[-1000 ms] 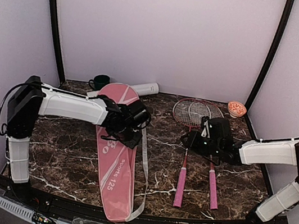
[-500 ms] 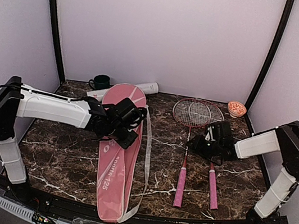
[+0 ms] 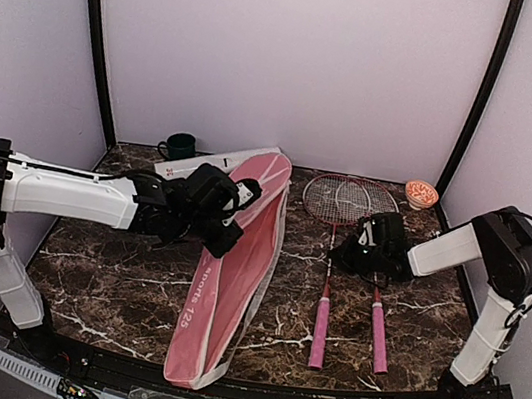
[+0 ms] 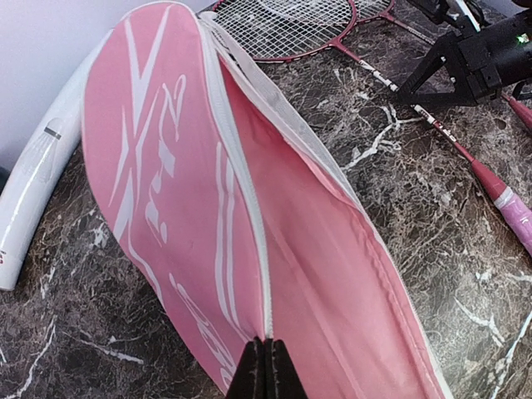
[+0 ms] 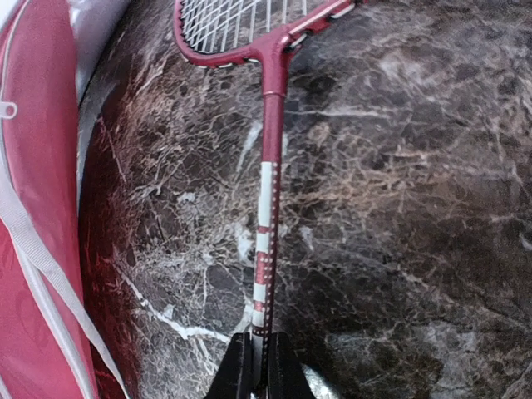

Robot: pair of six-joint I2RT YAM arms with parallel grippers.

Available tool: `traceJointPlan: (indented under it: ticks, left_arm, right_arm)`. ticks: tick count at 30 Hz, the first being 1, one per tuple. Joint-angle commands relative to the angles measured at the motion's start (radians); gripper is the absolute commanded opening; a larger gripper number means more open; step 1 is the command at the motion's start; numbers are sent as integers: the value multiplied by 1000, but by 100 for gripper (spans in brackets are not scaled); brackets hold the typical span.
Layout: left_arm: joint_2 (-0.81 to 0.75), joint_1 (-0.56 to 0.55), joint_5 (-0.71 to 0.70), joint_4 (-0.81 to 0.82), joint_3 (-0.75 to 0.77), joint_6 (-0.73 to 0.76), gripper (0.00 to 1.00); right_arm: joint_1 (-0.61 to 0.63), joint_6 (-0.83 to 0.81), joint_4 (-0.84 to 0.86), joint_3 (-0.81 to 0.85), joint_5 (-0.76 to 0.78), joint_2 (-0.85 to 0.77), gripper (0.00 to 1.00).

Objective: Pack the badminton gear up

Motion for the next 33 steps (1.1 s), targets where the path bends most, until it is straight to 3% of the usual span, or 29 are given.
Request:
traceJointPlan:
  ticks: [1,9,13,24,33]
  left_arm:
    - [-27,-7,1,64,7,50,0]
    - [38,-6,-50,63,76,4,0]
    - [86,-6,-86,40,138,-56,0]
    - [238,1,-89,77,292,-103,0]
    - [314,16,-39,107,377,-107,0]
  right_arm:
    - [-14,7,43,-13,6,-38,0]
    - [-16,17,-27,-68,35,-238,0]
    - [-18,35,-96,-112,41,-414,0]
    - [-4,37,-491,-246,-33,-863,0]
    - [191,35,-715,-296,-15,-989,0]
